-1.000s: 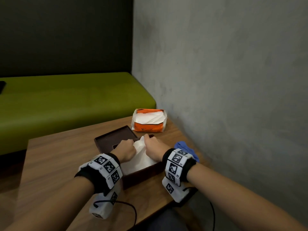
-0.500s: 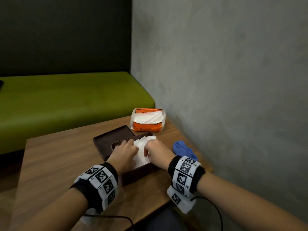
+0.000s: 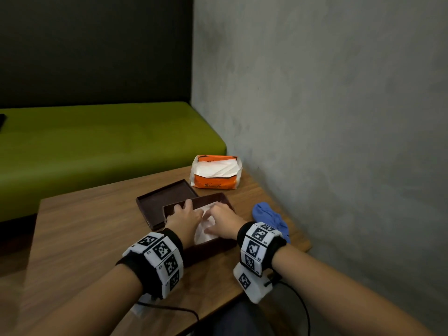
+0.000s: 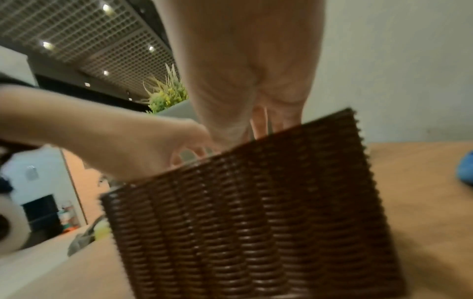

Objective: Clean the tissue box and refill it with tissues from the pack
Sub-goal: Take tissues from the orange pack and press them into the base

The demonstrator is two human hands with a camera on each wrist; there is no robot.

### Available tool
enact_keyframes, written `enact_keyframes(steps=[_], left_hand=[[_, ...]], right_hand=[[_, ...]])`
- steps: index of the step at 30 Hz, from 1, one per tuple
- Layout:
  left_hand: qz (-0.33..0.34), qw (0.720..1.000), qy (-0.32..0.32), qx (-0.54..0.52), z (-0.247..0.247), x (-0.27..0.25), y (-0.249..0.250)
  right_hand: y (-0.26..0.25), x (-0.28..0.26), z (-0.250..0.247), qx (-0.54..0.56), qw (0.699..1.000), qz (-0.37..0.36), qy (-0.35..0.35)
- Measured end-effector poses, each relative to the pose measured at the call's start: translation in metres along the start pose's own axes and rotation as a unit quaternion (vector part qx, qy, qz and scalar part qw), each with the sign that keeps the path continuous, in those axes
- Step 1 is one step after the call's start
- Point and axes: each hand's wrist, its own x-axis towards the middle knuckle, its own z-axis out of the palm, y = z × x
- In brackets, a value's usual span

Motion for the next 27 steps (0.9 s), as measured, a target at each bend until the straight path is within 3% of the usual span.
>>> enact_keyframes(steps=[6,8,10,12,17,23,27], left_hand=[[-0.028,0.993,-0.088,-0.071,0.0,0.003,-0.002],[-0.029,0.992,-0.08,-0.088,-0.002,0.0,-0.001],[-0.026,0.998,-0.022,-0.061,-0.004,-0.001,0.0],[-0.047,0.999,0.02,-0.017,-0.004,-0.002,0.001],[-0.055,0.998,-0.01,0.001,0.004,-0.001,0.004],[-0.01,0.998,-0.042,-0.045,-0.004,0.004,0.002],[0.005,0.996,-0.076,-0.044,-0.012,0.005,0.001]], right_hand=[[0.0,0.003,-0.003,-0.015,0.997,0.033,-0.069],[0.0,0.0,-0.006,0.021,0.999,0.035,-0.035],[-0.001,-0.002,-0.008,0.046,0.997,0.044,0.037],[-0.004,-0.005,-0.007,0.013,0.996,0.061,0.065],[-0.012,-0.008,-0.002,-0.003,0.993,0.117,-0.012],[-0.007,-0.007,0.001,0.03,0.993,0.116,0.017],[-0.01,-0.006,0.004,0.02,0.993,0.116,-0.014]])
